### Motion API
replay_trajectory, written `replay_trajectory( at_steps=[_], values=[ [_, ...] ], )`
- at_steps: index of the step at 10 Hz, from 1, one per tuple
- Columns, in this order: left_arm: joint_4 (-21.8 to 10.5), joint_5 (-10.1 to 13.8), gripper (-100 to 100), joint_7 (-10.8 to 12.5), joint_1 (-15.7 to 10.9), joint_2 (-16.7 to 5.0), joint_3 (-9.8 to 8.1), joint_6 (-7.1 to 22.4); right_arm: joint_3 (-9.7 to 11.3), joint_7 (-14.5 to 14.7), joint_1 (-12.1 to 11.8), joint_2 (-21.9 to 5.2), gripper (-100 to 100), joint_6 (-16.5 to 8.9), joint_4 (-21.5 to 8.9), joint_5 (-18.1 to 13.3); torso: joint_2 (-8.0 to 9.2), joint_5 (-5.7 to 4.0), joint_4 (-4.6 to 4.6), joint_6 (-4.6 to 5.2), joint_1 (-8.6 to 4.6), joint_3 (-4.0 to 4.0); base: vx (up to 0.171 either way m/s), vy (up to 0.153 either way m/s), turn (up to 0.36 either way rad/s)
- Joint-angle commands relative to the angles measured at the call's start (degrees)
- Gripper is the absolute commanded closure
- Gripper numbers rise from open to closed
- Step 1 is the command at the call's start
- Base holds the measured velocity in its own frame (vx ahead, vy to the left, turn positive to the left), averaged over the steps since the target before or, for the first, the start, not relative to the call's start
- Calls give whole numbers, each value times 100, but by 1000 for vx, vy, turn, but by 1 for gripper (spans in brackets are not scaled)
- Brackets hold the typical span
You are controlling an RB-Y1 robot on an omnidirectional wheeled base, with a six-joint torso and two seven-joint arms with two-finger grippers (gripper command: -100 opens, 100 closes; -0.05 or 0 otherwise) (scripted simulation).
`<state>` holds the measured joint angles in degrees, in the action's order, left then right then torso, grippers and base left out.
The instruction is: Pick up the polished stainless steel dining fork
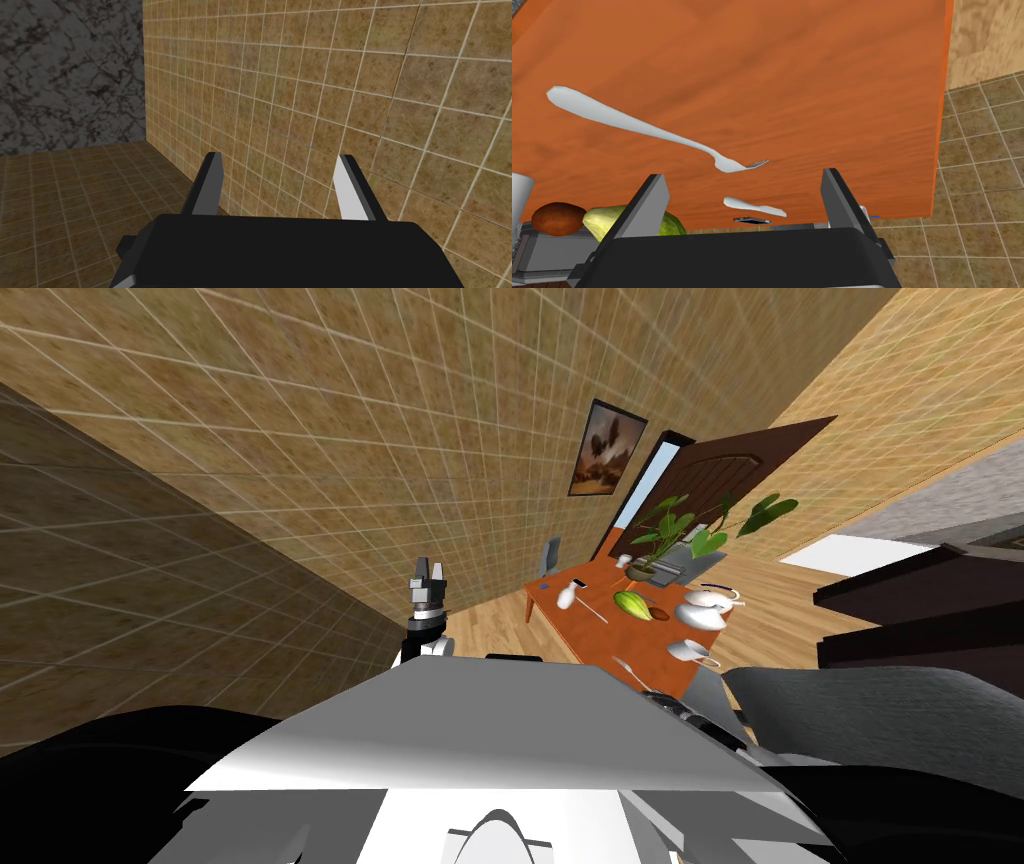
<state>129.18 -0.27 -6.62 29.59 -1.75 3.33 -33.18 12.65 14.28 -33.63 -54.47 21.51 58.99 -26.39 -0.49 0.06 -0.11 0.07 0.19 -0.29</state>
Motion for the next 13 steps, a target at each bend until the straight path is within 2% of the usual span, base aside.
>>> replay_trajectory(
  at_steps=[1,2,3,4,5,6,7,9,11,13],
  values=[
    [0,0,0,0,0,0,0,0,183,39,-149,-85,-100,-103,-197,-48,0,0,0,0,0,0,151,34,156],
    [0,0,0,0,0,0,0,0,332,72,-243,-145,-100,-149,-394,-86,-5,-1,0,-3,3,-2,253,30,209],
    [0,0,0,0,1,0,0,0,344,72,-243,-145,-100,-149,-394,-86,-36,0,-6,-6,0,-19,206,18,83],
    [0,0,0,0,1,0,0,0,494,102,-332,-191,-100,-190,-571,-121,-29,-2,-6,-2,1,-17,148,21,138],
    [0,0,0,0,0,0,0,0,494,102,-332,-191,-100,-190,-571,-121,-13,0,-3,-3,3,-8,103,6,69],
    [0,0,0,0,0,0,0,0,632,128,-413,-224,-100,-226,-726,-151,5,-2,1,0,-1,2,116,-1,116],
    [0,0,0,0,0,0,0,0,632,128,-413,-224,-100,-226,-726,-151,6,-2,2,-2,-4,4,98,4,63],
    [0,0,0,0,-1,0,0,0,864,168,-548,-263,-100,-281,-967,-198,13,-2,3,-1,-5,8,133,1,131],
    [0,0,0,0,0,0,0,0,864,168,-548,-263,-100,-281,-967,-198,1,-1,0,1,5,0,98,17,8],
    [0,0,0,0,-1,0,0,0,1072,200,-666,-282,-100,-323,-1159,-237,27,-1,6,0,1,16,88,9,106]
  ],
)
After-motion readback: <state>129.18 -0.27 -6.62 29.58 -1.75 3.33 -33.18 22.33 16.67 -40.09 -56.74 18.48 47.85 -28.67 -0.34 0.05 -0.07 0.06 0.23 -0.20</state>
